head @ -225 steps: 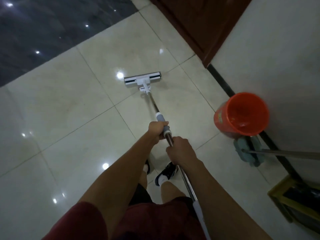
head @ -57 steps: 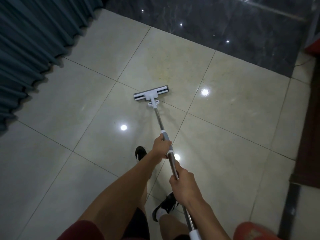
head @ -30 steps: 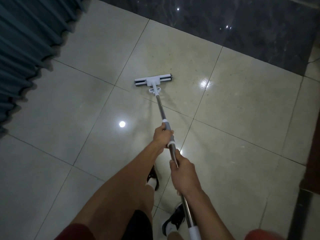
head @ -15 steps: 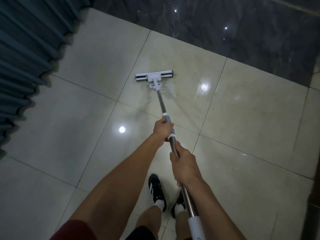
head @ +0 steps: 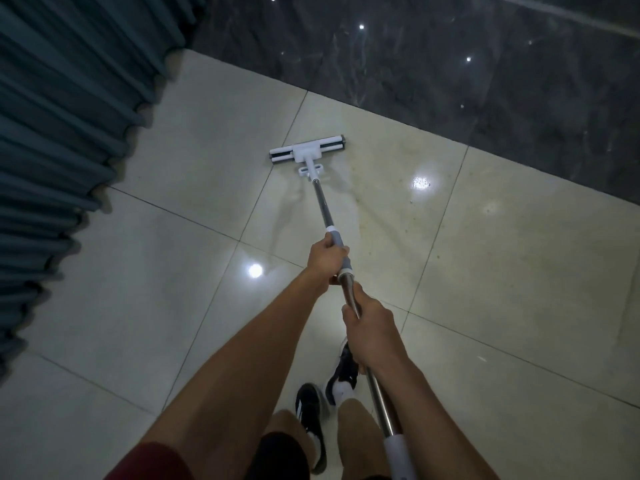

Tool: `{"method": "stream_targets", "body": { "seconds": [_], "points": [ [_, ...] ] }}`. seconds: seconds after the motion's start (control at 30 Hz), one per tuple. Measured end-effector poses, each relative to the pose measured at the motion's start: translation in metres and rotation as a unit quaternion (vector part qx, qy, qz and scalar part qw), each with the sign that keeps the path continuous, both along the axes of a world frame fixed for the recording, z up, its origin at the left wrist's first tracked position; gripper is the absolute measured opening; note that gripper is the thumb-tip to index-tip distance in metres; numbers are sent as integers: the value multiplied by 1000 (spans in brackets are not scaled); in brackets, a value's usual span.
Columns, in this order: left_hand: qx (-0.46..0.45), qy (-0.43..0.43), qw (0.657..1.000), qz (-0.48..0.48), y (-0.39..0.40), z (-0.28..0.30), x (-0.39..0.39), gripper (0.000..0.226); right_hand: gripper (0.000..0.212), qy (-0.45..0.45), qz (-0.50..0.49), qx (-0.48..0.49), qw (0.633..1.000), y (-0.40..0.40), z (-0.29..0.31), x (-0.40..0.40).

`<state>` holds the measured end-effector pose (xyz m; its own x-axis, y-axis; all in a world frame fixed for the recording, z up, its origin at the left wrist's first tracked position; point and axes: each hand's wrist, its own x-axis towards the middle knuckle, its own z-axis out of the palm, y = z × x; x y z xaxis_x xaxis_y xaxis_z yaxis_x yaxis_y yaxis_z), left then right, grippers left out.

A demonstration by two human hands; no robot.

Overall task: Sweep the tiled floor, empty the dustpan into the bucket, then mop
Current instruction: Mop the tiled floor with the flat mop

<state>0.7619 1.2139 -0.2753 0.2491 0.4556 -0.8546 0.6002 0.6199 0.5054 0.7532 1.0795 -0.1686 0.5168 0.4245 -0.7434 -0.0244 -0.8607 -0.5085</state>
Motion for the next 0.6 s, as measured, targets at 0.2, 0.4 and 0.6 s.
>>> {"method": "stream_targets", "body": {
  "seconds": [0.2, 0.4, 0.6],
  "points": [
    [-2, 0, 1000, -3, 52, 3, 35, 9, 49, 19, -8, -5, 1000, 52, 1, 36],
    [-1, -10, 1000, -11, 132, -3, 64, 12, 49, 23, -28, -12, 999, 134, -6, 60],
    [5, -18, 999, -39, 227, -13, 91, 13, 49, 3, -45, -17, 999, 229, -18, 78]
  ]
}}
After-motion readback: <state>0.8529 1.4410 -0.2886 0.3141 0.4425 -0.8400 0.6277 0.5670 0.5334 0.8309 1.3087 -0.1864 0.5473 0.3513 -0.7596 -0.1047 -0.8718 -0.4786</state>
